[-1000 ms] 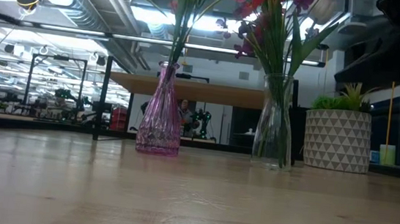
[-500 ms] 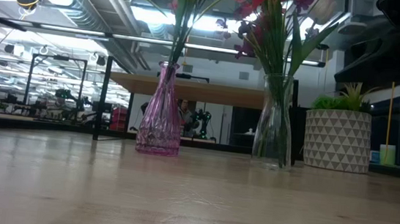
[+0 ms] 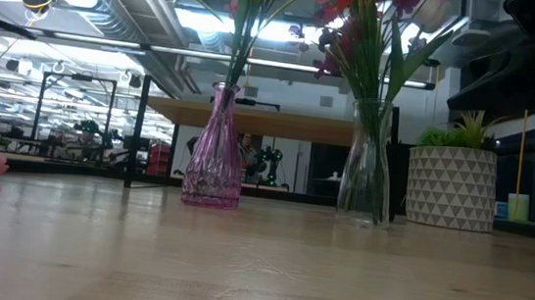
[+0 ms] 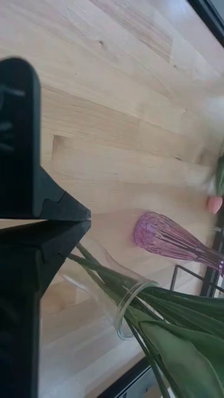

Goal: Pick and place flowers into a vace then onto a shelf
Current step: Put the pink flower into the purple vase

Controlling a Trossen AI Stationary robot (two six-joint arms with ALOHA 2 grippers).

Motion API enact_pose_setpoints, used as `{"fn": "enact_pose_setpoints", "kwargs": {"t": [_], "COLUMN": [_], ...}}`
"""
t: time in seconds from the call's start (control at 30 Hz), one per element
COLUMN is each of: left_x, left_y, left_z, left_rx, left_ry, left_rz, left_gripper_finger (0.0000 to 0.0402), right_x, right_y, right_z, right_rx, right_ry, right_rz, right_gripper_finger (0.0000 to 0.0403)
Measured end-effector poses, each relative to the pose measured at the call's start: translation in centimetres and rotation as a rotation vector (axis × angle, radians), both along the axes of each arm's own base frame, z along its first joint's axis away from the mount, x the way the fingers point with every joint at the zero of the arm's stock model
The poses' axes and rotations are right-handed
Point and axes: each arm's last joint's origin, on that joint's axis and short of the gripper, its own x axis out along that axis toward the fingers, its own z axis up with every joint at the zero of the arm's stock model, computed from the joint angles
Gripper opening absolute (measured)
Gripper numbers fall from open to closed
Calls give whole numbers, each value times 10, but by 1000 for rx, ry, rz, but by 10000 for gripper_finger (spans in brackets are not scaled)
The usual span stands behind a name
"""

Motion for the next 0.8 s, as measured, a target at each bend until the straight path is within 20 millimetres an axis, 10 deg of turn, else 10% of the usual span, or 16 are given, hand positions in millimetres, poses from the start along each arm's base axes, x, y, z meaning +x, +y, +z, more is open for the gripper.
{"fn": "enact_pose_setpoints", "kwargs": {"t": [0.8], "left_x": [15], "left_y": [-8], "left_z": [11], "left_rx": [63], "left_ry": [-275], "left_rz": [-152], "left_gripper_finger": [5], "right_x": [0], "right_y": [0], "right_z": [0], "right_rx": [-2], "right_ry": [0], "right_rz": [1], "right_gripper_finger": [4]}}
